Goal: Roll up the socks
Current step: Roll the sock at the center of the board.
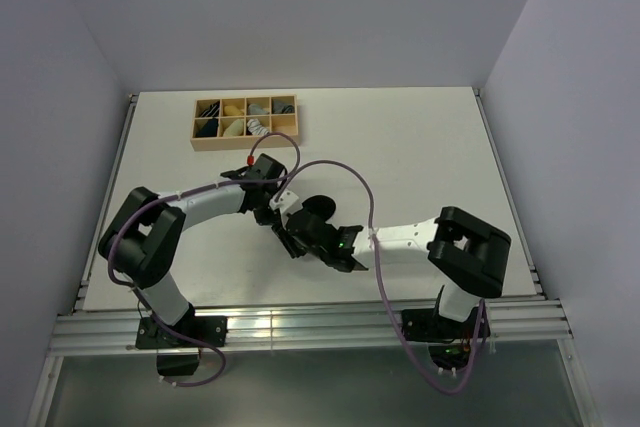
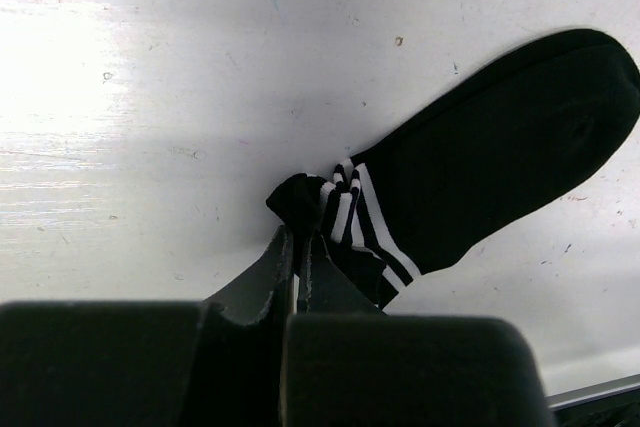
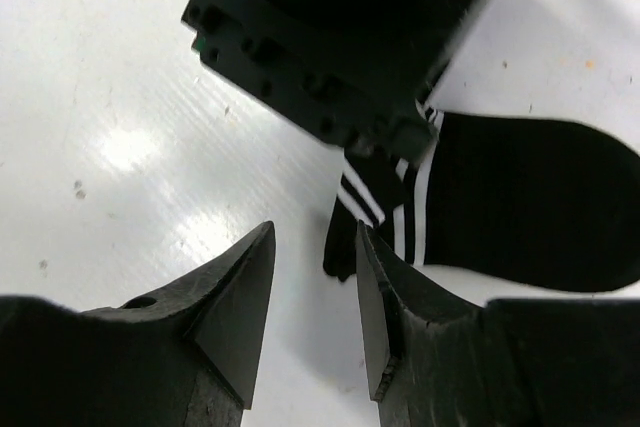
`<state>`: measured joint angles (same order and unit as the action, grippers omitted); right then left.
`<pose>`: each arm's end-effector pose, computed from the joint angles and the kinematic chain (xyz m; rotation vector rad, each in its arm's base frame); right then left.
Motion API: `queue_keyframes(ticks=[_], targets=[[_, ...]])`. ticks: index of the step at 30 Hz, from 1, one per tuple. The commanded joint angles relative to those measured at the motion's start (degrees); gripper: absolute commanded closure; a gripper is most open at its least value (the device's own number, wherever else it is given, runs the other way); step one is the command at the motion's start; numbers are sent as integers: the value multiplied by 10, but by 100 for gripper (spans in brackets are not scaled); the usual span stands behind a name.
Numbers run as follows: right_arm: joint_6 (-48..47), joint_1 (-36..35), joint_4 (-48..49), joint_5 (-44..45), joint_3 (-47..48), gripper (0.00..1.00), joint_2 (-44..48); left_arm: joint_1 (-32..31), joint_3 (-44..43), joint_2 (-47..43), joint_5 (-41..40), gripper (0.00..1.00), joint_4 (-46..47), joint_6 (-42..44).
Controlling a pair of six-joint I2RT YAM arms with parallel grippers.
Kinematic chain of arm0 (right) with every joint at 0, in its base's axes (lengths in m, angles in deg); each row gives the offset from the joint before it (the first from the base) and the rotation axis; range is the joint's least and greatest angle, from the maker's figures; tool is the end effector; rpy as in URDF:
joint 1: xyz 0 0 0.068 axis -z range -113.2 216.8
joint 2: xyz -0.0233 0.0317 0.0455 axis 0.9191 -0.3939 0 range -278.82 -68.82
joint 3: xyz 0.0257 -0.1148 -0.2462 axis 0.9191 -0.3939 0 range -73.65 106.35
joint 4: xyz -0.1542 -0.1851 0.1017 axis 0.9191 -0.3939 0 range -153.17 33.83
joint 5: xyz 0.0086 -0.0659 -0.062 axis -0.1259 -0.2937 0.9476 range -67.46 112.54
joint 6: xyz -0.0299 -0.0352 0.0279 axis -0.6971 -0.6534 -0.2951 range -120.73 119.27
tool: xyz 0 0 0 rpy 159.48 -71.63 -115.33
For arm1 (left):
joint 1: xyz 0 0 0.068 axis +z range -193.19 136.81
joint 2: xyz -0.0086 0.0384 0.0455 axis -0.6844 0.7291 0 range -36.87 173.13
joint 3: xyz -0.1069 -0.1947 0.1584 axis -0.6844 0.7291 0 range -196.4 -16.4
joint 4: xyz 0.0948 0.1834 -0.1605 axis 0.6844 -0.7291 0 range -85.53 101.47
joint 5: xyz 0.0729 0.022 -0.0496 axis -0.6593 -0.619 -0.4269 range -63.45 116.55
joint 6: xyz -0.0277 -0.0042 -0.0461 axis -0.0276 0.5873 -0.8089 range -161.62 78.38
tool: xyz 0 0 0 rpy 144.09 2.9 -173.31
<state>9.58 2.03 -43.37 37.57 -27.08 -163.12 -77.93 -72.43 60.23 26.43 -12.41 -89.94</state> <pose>0.1523 0.3016 0.1737 -0.8680 2.0156 0.4664 0.2656 -0.1841 0.1605 -0.3299 2.7645 -0.4080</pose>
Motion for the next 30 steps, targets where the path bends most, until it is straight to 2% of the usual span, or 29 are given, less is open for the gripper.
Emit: queue_keyframes(ticks=[1,9,15,18,21,23,27,30], targets=[[-27,-4,12,33,34,54,-28,-7,-6,16,-15,100,-40,3],[-25,-4,26,51,34,58,-78,-8,-11,20,-10,100,-43,3],[-14,-4,26,69,36,68,-101,-8,-8,22,-6,100,-42,0],[1,-1,28,64,24,88,-108,-8,-7,20,-10,100,-43,-7],[27,12,39,38,3,97,-92,-8,3,6,-14,99,-41,-21],[50,21,53,1,-22,100,-72,-7,11,-6,-23,93,-40,-31],[90,67,81,-89,-71,100,-47,-7,22,-28,-45,64,-38,-58],[127,98,118,-185,-102,100,-39,-6,29,-46,-55,55,-33,-75]])
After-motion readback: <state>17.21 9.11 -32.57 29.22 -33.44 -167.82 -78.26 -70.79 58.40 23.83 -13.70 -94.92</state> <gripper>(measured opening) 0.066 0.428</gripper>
